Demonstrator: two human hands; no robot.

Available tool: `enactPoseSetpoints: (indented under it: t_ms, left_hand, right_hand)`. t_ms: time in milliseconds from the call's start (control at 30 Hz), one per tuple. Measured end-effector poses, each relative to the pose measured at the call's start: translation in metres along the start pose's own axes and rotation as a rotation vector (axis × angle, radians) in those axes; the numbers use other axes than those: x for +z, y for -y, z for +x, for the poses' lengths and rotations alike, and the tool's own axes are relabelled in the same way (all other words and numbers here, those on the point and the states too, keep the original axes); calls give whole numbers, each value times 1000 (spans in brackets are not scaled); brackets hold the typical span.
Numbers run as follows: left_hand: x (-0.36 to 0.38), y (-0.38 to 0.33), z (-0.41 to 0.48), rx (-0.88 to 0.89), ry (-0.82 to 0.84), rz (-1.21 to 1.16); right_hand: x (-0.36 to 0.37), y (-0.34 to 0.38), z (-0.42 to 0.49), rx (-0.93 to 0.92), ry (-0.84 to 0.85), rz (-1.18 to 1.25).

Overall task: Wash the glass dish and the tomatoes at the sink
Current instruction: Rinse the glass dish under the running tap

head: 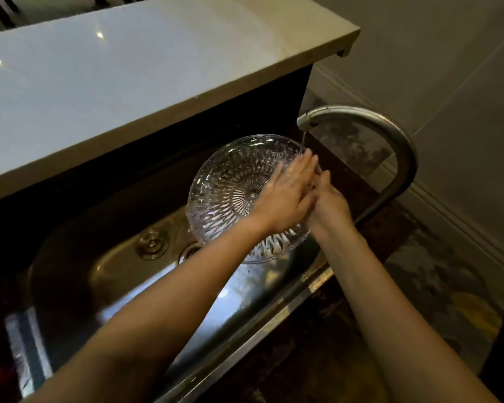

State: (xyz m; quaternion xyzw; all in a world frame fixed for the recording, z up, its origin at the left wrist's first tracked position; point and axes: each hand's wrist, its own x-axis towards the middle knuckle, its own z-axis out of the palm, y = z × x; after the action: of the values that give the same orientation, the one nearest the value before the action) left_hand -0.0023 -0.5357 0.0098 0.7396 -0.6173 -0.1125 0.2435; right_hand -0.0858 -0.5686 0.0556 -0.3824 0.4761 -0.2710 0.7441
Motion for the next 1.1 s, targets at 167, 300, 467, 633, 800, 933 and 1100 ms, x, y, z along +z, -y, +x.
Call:
enactPoseSetpoints:
  t_ms: [167,300,467,633,800,933,1100]
  left_hand:
    - [-18,45,21,1,2,98]
    - [-26,97,0,-189,-39,192]
    - [-19,107,-51,-783,-140,-590]
    - [-20,91,-87,-895,-380,-1531]
    - [-20,79,-107,-703,-348,-648]
    - [-19,65,-132,-399,20,-195]
    - [-33,74,-153,-253,130,86]
  right_hand:
    - [-9,6,-4,10,8,87]
    - [-18,6,-5,8,-3,48]
    - [-13,12,2,-59,-23,-32]
    - [-12,10,13,-70,34,-89]
    - [-12,2,20,-13,50,-25]
    - [-14,6,25,40,16,-6]
    - [-14,10,26,125,38,-42]
